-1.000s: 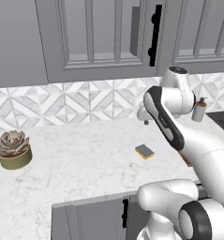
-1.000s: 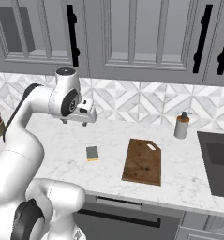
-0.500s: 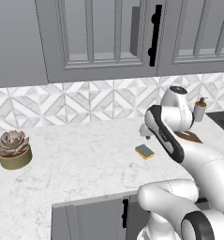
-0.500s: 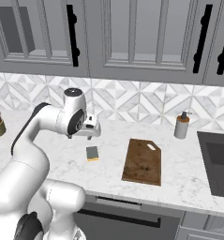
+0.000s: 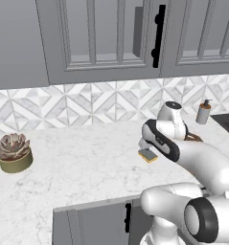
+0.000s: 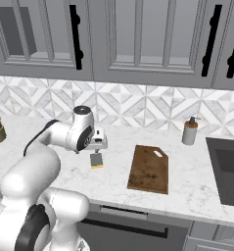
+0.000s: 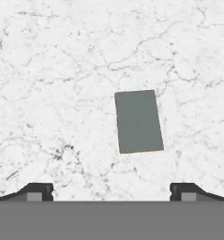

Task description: Pick up the sponge from the counter and clean the cutting board by briefly scrubbing or pressing down on the cutting board. Once finished, release the sponge.

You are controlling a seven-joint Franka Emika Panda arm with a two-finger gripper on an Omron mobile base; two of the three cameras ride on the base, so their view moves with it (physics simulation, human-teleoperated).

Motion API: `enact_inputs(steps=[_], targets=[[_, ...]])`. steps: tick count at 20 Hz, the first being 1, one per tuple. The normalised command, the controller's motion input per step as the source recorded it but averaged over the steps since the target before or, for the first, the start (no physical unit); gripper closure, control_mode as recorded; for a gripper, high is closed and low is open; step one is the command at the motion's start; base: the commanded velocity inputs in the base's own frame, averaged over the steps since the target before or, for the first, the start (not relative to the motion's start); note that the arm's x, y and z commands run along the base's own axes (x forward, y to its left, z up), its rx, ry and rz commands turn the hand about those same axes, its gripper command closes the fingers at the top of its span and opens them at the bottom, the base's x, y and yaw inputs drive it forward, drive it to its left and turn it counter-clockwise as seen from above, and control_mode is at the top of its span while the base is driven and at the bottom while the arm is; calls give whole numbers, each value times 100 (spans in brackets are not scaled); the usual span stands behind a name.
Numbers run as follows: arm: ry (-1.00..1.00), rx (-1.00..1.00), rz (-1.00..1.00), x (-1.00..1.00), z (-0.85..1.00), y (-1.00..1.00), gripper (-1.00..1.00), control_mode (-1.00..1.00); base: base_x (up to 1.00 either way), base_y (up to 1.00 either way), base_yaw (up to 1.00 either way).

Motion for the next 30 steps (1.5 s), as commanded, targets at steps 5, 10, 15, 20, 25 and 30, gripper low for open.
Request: enact_inputs(steps=[5, 10, 15, 20, 25, 30], targets=[[7, -3, 12, 44, -38, -4, -100, -100, 0, 0, 0], [6, -3, 9, 29, -34, -2, -100, -100, 0, 0, 0], [1, -2, 2, 21, -37, -3, -100, -100, 0, 0, 0], [0, 0, 0, 7, -31, -3, -100, -100, 0, 0, 0], [0, -3, 0, 3, -29, 0, -100, -100, 0, 0, 0], [0, -2, 0, 15, -27, -2, -100, -100, 0, 0, 0]])
